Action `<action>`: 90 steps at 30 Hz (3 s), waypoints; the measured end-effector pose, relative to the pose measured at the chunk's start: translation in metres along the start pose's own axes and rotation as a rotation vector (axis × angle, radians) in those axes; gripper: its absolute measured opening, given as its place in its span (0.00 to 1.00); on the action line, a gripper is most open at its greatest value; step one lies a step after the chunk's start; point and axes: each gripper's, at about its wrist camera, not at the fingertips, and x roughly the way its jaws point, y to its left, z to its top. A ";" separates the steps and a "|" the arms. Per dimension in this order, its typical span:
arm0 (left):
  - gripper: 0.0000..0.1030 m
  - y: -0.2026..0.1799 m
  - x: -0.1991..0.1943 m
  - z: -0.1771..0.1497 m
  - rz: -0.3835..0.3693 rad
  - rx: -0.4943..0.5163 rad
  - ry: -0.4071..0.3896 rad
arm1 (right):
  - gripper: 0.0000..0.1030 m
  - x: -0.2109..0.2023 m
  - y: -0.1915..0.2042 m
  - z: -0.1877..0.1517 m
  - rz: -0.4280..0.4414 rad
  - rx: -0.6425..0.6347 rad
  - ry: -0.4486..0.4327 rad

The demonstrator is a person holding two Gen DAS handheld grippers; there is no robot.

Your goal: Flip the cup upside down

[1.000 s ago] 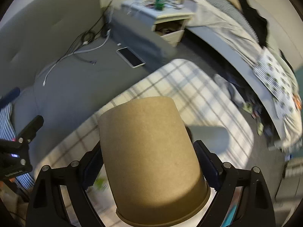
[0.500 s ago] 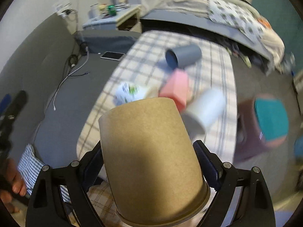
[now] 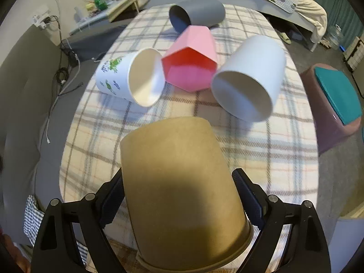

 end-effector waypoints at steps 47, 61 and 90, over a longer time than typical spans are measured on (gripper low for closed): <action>0.78 -0.148 0.057 0.039 -0.281 0.021 0.416 | 0.99 -0.129 -0.136 -0.040 -0.111 0.023 -0.453; 0.78 -0.184 0.041 0.007 -0.224 0.218 0.212 | 0.99 -0.125 -0.136 -0.045 -0.118 0.031 -0.439; 0.98 -0.064 -0.155 0.030 -0.202 0.044 -0.265 | 0.99 -0.247 -0.073 -0.097 -0.086 -0.056 -0.627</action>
